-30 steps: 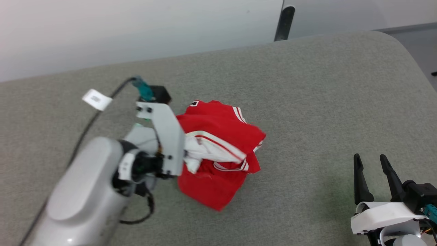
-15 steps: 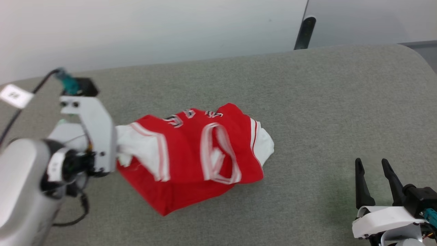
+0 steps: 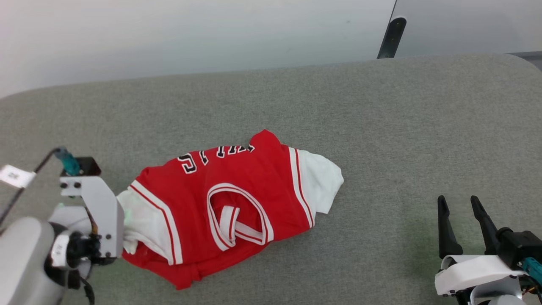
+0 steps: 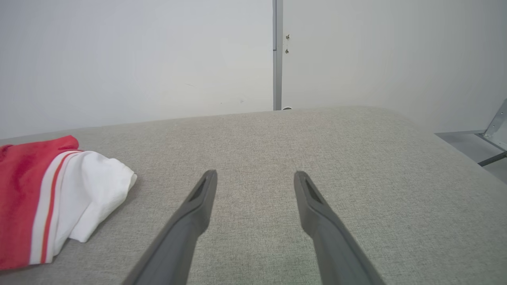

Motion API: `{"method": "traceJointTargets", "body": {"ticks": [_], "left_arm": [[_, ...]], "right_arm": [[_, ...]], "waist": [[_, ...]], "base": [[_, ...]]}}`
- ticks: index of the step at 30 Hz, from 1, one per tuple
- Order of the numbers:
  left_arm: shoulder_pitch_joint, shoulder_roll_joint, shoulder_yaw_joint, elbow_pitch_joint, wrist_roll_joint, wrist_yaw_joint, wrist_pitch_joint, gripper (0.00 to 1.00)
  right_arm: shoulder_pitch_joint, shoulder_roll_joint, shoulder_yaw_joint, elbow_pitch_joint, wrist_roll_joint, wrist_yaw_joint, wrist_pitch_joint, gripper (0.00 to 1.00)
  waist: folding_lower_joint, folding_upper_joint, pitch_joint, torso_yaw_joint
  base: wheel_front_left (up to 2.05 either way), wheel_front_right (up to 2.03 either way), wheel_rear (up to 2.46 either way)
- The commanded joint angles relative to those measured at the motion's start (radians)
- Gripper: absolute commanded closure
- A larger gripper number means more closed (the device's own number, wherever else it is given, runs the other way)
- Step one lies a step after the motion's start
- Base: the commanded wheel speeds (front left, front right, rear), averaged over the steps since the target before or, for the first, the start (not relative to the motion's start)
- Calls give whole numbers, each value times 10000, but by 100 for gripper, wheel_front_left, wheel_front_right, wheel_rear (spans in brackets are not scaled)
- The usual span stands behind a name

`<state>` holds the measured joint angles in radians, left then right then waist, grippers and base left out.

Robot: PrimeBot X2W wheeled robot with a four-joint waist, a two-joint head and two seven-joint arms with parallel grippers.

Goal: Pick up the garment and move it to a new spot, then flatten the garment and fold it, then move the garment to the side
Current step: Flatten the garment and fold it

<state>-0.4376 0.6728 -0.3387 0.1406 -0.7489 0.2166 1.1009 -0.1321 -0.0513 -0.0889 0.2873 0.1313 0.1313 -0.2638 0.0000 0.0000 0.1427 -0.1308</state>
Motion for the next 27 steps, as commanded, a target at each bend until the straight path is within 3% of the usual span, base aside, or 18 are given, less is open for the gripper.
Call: {"method": "traceJointTargets", "body": {"ticks": [1, 3, 5, 6, 7, 19, 27], "left_arm": [[77, -144, -26, 238, 17, -95, -225, 92], [2, -330, -84, 523, 13, -186, -460, 84], [-124, -495, -33, 759, -29, -237, -737, 29], [-186, -543, -25, 842, -28, -271, -855, 11], [-248, -589, -19, 908, -6, -313, -971, 0], [-117, -1012, 70, 436, -52, -354, -1915, 0], [605, -1365, 175, -329, 278, -842, -4100, 0]], "right_arm": [[-127, 16, 57, -14, -73, -10, -3, 0], [-182, 16, 117, 18, -70, -10, 14, 0], [-174, 14, 162, 38, -102, -10, 50, 0], [-166, 13, 174, 36, -128, -10, 65, 0], [-136, 14, 174, 13, -151, -10, 85, 0], [405, -68, 430, -350, -293, -10, 891, 0], [505, -336, 718, -685, -94, -10, 1697, 0]], "waist": [[0, 0, 31, 28], [0, 0, 41, 74], [0, 0, 3, 134], [0, 0, -41, 177], [0, 0, -96, 229], [0, 0, -1161, 1229], [0, 0, -1638, 2093]], "base": [[0, 0, 0], [0, 0, 0], [0, 0, 0], [0, 0, 0], [0, 0, 0], [0, 0, 0], [0, 0, 0]]}}
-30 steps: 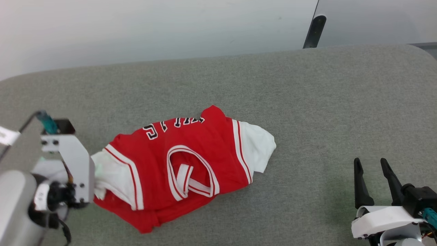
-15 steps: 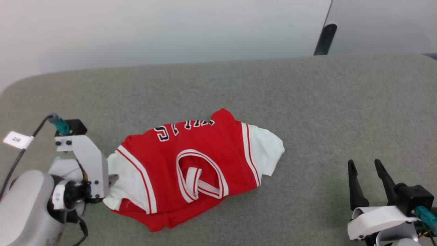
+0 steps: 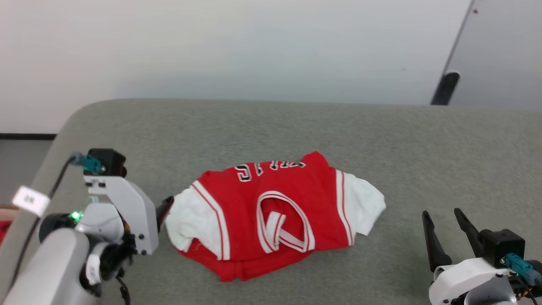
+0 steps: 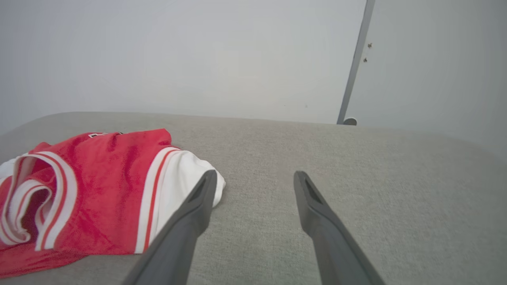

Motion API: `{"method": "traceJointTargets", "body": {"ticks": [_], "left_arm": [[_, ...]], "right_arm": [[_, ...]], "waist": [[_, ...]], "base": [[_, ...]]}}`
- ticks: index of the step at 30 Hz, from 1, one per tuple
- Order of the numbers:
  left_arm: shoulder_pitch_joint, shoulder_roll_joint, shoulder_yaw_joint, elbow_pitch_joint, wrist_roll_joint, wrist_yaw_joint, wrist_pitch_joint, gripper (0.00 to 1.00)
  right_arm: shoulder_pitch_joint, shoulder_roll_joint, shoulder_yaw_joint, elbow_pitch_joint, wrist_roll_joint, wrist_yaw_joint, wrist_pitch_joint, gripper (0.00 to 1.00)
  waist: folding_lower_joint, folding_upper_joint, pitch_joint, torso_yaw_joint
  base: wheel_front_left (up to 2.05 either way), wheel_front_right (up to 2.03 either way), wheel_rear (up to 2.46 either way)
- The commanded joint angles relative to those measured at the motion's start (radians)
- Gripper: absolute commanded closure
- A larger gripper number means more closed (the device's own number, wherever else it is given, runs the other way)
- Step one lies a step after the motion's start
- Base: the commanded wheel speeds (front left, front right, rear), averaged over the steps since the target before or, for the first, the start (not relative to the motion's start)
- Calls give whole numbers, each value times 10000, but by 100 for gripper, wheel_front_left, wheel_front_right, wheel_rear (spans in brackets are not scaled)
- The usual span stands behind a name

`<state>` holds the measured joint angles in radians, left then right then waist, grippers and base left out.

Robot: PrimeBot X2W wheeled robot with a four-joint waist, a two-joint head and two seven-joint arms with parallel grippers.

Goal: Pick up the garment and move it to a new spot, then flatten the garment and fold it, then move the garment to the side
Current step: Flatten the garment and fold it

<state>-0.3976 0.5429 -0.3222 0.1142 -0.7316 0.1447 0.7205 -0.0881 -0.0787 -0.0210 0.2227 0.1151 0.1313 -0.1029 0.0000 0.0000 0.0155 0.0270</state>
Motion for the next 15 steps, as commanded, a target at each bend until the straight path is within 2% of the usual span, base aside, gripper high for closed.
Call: {"method": "traceJointTargets", "body": {"ticks": [1, 4, 5, 11, 15], "left_arm": [[301, -128, 4, -147, 171, -279, -712, 0], [638, -327, 50, -189, 310, -627, -1889, 0], [638, -327, 50, -189, 310, -627, -1889, 0], [1168, -630, 35, 3, 867, -1311, -4518, 0], [1570, -852, 149, 220, 1198, -1411, -6161, 0]], "right_arm": [[34, -116, 68, -70, 88, -10, 181, 0], [-37, -255, 115, -70, 186, -11, 505, 0], [-37, -255, 115, -70, 186, -11, 505, 0], [-278, -520, 104, 99, 514, -11, 1489, 0], [-484, -663, -56, 241, 777, -11, 2402, 0]], "waist": [[0, 0, -394, 616], [0, 0, -473, 920], [0, 0, -473, 920], [0, 0, -558, 1467], [0, 0, -565, 1781]], "base": [[0, 0, 0], [0, 0, 0], [0, 0, 0], [0, 0, 0], [0, 0, 0]]}}
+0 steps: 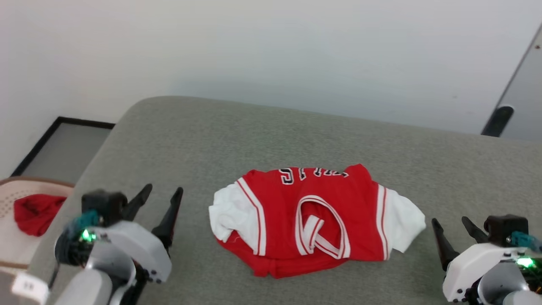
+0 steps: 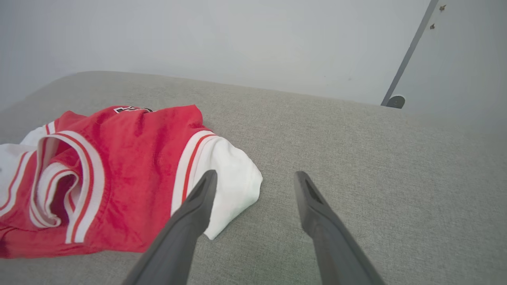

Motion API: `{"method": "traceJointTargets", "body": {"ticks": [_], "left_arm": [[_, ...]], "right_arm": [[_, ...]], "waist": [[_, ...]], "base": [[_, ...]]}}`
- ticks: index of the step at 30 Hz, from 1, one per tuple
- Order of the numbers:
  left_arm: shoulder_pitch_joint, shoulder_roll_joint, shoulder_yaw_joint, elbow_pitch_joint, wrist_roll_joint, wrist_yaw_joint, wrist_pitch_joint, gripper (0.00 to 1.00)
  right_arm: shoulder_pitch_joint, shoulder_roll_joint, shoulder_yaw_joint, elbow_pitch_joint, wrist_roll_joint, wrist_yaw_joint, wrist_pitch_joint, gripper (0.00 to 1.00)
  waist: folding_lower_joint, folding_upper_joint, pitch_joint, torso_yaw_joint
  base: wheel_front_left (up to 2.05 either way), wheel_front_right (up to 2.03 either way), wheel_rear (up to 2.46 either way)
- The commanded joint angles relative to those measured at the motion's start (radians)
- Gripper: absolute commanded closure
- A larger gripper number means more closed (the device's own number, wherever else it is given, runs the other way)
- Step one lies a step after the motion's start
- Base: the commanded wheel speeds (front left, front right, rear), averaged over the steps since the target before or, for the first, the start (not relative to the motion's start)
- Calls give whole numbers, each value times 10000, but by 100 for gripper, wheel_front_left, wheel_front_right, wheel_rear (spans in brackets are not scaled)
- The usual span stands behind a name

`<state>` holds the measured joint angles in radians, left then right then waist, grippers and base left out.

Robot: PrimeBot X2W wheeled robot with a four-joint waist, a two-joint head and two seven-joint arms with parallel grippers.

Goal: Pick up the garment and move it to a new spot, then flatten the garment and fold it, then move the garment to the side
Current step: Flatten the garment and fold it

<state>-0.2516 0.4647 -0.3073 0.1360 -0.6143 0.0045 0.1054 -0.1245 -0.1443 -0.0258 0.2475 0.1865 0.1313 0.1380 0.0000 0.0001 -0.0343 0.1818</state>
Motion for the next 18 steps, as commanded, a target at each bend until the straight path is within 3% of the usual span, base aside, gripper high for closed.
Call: {"method": "traceJointTargets", "body": {"ticks": [1, 11, 18], "left_arm": [[229, -62, 6, 54, 205, 28, -376, 0], [1193, -540, 89, 610, 812, 373, -3009, 0], [1381, -982, 595, 687, 996, 734, -3625, 0]], "right_arm": [[-176, -56, -60, 26, 127, -11, 229, 0], [-554, -435, -549, 198, 353, -11, 2542, 0], [-856, -614, -1006, 359, 364, -11, 3683, 0]], "waist": [[0, -1, -61, 309], [0, -1, 144, 1082], [0, -1, 591, 1589]], "base": [[0, 0, 0], [0, 0, 0], [0, 0, 0]]}}
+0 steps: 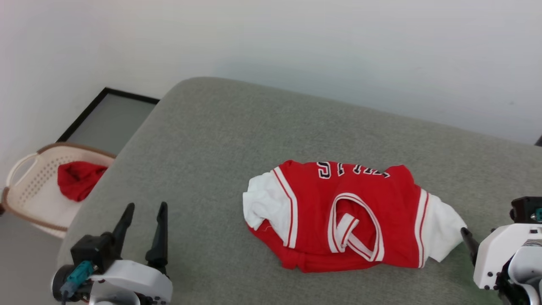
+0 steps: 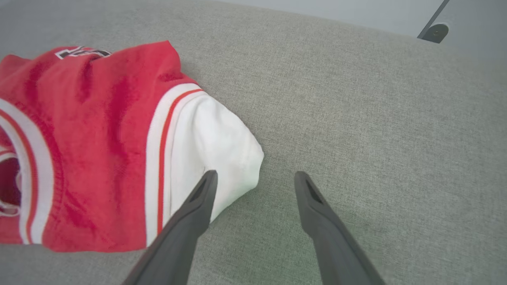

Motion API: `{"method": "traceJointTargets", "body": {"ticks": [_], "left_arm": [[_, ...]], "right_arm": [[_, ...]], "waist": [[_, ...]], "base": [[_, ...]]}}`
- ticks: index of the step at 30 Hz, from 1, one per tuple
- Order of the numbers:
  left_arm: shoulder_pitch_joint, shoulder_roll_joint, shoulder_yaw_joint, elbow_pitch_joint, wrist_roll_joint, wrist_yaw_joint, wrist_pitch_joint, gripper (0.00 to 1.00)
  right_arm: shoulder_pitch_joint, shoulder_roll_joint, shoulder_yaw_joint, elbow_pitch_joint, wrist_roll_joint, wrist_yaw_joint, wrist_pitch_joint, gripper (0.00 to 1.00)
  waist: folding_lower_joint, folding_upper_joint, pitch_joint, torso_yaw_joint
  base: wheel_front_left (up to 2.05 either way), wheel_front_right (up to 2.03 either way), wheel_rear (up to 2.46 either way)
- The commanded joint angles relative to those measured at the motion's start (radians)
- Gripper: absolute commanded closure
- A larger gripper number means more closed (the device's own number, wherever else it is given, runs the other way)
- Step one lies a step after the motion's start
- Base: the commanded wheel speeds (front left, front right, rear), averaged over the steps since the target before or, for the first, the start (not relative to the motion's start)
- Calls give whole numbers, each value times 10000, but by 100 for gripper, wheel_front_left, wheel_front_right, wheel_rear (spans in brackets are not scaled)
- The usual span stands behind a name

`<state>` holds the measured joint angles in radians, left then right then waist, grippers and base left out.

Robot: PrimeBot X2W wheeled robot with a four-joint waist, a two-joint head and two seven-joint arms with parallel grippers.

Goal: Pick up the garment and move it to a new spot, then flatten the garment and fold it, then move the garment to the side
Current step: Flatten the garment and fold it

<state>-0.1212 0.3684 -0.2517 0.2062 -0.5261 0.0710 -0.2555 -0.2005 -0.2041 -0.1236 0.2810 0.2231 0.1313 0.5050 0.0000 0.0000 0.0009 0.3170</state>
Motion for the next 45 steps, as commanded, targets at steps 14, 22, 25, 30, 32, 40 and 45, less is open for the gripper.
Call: {"method": "traceJointTargets", "body": {"ticks": [14, 22, 25, 30, 32, 40, 45], "left_arm": [[-31, -1147, 946, -306, 1144, -149, -83, 0], [-185, -1644, 1357, -56, 1469, -451, -84, 0], [-122, -1716, 1543, 13, 1583, -548, -85, 0], [21, -1805, 1799, 34, 1722, -672, -85, 0], [67, -1830, 1858, 21, 1803, -728, -85, 0], [257, -1909, 2006, 143, 1996, -966, -85, 0], [342, -1945, 1970, 231, 2043, -1067, -86, 0]], "right_arm": [[-941, 38, -326, 1390, 321, -9, 1706, 0], [-1453, -250, -136, 2212, 212, -9, 1669, 100], [-1698, -576, -165, 2216, 300, -12, 1617, 100], [-1798, -1154, -224, 2016, 460, -12, 1505, 100], [-1772, -1457, -320, 1916, 520, -12, 1449, 100], [-1279, -2330, -894, 1651, 497, -12, 1726, 100], [-774, -2692, -1387, 1491, 380, -12, 1901, 100]], "waist": [[0, 0, 925, 976], [0, 0, 1057, 987], [0, 0, 1004, 836], [0, 0, 836, 491], [0, 0, 773, 337], [0, 0, 486, -241], [0, 0, 350, -479]], "base": [[0, 0, 0], [0, 0, 0], [0, 0, 0], [0, 0, 0], [0, 0, 0], [0, 0, 0], [0, 0, 0]]}}
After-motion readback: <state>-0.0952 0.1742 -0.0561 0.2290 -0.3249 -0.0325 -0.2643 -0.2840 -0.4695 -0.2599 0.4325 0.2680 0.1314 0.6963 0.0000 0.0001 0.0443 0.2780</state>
